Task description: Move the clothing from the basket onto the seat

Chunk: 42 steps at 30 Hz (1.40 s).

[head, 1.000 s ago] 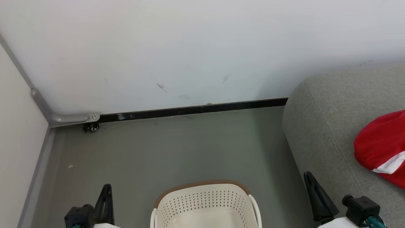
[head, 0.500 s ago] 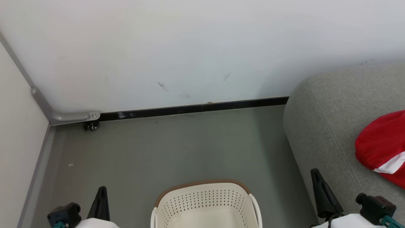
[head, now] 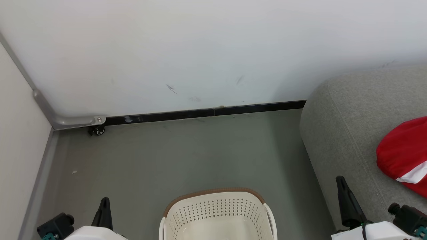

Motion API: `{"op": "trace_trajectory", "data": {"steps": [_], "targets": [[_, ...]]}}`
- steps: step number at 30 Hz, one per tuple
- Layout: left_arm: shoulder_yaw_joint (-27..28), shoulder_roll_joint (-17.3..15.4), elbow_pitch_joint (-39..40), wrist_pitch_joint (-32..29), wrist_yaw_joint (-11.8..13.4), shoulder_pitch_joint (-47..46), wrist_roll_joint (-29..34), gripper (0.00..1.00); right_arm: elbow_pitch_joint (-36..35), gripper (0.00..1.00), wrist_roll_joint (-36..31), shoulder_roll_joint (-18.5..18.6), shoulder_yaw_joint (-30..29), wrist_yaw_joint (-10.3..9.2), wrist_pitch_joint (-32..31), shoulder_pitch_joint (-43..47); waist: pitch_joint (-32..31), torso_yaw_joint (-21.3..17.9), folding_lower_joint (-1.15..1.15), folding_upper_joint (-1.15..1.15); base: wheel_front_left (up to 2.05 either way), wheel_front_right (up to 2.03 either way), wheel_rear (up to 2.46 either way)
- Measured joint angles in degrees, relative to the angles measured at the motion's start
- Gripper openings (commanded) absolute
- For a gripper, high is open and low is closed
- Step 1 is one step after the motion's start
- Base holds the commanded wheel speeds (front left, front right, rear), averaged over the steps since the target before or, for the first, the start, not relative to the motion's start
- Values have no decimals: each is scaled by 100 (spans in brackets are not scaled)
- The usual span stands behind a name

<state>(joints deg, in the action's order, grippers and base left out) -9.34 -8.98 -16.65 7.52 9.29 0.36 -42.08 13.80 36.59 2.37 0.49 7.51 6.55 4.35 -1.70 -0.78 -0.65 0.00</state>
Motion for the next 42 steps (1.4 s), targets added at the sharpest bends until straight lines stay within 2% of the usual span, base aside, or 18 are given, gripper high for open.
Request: {"op": "trace_trajectory", "data": {"steps": [6, 15, 32, 42], "targets": [[129, 49, 22, -131, -132, -9, -427, 0, -3, 0, 519, 12, -35, -2, -60, -31, -19, 7, -26, 0, 0, 0, 0], [315, 141, 48, -318, -354, -14, -1089, 0, -7, 0, 1294, 56, -102, -2, -231, -114, -29, 17, -34, 0, 0, 0, 0], [659, 294, 58, -655, -739, -87, -2295, 0, 65, 0, 2733, 113, -210, -3, -472, -309, 61, 37, 42, 0, 0, 0, 0], [862, 404, 62, -855, -975, -180, -3022, 0, 81, 0, 3584, 142, -268, -3, -606, -466, 117, 49, 58, 0, 0, 0, 0]]}}
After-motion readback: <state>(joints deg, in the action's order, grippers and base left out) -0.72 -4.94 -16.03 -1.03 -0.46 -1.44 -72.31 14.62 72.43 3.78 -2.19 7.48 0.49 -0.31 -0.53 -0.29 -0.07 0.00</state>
